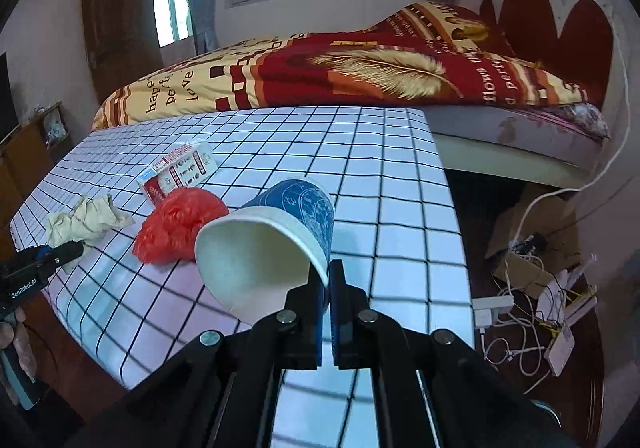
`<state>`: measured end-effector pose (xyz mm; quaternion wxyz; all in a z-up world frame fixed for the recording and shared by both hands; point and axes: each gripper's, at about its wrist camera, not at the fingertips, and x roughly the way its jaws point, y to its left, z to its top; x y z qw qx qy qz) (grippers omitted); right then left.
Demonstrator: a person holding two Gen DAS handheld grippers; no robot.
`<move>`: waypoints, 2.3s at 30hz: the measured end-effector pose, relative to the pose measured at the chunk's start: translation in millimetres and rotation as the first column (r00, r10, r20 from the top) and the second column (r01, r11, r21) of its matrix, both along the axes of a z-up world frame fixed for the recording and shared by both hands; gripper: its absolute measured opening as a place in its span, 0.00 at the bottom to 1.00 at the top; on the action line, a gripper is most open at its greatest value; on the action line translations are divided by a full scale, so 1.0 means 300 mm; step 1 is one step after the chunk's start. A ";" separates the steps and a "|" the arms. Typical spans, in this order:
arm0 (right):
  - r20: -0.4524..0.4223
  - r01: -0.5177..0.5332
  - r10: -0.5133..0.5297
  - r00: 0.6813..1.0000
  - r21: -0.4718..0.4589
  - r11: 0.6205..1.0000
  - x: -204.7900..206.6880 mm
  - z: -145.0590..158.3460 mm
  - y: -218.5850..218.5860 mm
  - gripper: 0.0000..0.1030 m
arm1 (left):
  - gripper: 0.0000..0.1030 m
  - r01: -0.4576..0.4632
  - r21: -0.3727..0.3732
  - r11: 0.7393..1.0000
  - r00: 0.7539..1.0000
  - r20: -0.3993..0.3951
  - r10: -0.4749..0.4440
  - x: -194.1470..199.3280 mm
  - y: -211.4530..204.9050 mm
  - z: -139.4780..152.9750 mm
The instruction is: Collect trash
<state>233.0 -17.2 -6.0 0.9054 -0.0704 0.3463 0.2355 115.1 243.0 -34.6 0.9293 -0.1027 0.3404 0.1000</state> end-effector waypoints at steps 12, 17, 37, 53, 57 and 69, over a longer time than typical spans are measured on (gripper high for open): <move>0.034 0.051 -0.052 0.998 0.020 0.998 -0.186 0.048 -0.175 0.03 | 0.21 0.080 -0.006 0.997 0.995 0.058 -0.079 -0.090 -0.200 0.056; 0.041 0.092 -0.093 0.995 0.034 0.995 -0.241 0.061 -0.262 0.03 | 0.21 0.133 0.006 0.991 0.989 0.059 -0.133 -0.093 -0.289 0.052; 0.010 0.259 -0.260 0.966 0.025 0.965 -0.327 -0.002 -0.586 0.03 | 0.21 0.330 0.015 0.944 0.943 0.035 -0.330 -0.048 -0.617 0.028; -0.032 0.400 -0.399 0.916 0.007 0.917 -0.396 -0.067 -0.850 0.03 | 0.21 0.488 0.000 0.873 0.873 -0.008 -0.488 -0.011 -0.873 -0.015; -0.044 0.438 -0.437 0.898 0.000 0.899 -0.418 -0.088 -0.917 0.03 | 0.21 0.534 -0.007 0.845 0.845 -0.021 -0.534 -0.008 -0.950 -0.032; -0.089 0.527 -0.528 0.845 -0.028 0.849 -0.483 -0.169 -1.094 0.03 | 0.21 0.656 -0.040 0.754 0.750 -0.085 -0.656 0.006 -1.166 -0.108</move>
